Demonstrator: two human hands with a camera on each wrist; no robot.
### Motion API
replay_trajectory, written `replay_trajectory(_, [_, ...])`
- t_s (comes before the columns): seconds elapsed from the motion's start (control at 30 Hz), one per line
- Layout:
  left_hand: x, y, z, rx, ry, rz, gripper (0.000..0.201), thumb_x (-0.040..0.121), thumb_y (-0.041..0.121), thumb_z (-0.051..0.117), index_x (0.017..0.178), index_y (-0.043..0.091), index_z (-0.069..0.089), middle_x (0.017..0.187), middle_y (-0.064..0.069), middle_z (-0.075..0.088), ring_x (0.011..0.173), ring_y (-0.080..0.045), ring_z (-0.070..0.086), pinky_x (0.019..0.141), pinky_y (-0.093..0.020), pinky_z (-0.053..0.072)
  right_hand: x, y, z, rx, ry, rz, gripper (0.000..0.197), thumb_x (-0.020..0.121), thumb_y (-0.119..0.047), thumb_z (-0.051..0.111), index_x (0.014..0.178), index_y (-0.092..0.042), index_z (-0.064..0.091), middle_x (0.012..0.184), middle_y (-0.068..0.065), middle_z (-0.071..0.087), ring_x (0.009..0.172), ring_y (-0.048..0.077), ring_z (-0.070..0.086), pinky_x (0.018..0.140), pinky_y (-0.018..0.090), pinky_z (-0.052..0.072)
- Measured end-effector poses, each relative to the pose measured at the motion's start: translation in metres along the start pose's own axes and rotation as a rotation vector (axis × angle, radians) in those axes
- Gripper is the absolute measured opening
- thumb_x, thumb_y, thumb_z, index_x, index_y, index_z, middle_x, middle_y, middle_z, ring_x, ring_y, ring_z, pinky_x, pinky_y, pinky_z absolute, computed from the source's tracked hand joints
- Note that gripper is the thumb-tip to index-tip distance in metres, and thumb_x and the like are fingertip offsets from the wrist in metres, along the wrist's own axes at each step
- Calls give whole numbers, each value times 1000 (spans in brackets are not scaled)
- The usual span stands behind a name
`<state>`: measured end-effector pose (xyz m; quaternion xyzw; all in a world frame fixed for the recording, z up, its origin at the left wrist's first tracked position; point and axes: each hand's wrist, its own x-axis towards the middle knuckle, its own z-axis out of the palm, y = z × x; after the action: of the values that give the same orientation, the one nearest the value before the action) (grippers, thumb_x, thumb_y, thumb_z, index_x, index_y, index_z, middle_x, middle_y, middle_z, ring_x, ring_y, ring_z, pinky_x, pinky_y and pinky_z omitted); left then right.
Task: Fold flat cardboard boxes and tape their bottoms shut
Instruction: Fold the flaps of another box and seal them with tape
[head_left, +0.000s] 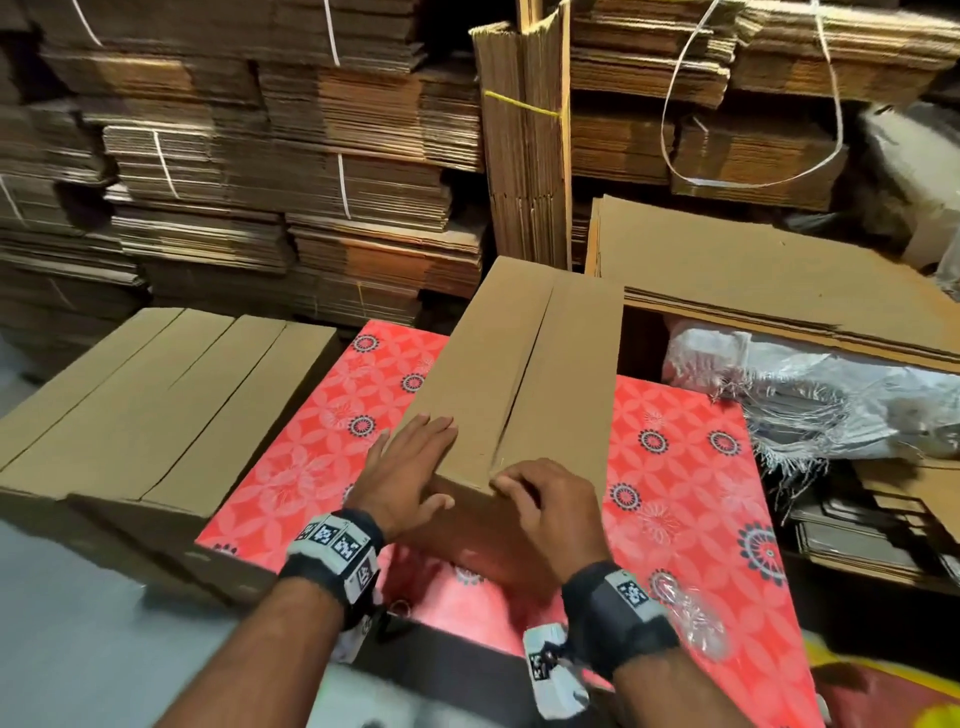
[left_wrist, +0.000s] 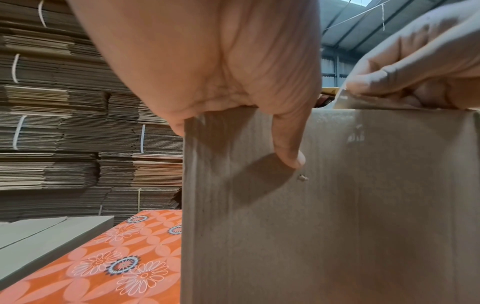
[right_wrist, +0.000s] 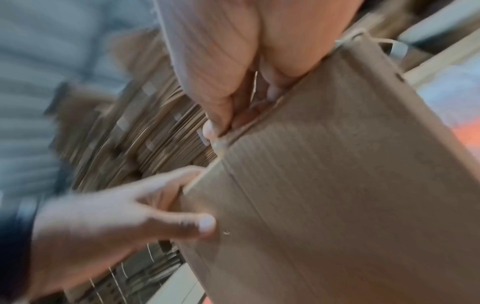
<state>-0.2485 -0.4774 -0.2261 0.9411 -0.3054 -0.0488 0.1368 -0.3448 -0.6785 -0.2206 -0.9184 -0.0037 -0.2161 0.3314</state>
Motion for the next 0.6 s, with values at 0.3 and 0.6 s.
replay_trajectory(0.3, [-1,6,-4,-16,-18,-37,96,88,48,69,161,32,9,169,16,-2,155,-9,-9,125,-55,7,29,9,-28,189,-396,203,14,93,-31,73,85,-21,81,77,-14,75,70,-7,63,65,9,42])
replay_trajectory(0.6, [-3,73,14,-6,102,-330,132,58,109,18,161,27,15,170,11,1,156,-14,-9,112,-70,-18,65,22,-32,442,-617,344,4,86,-21,82,87,-16,82,82,7,77,72,15,66,69,32,57])
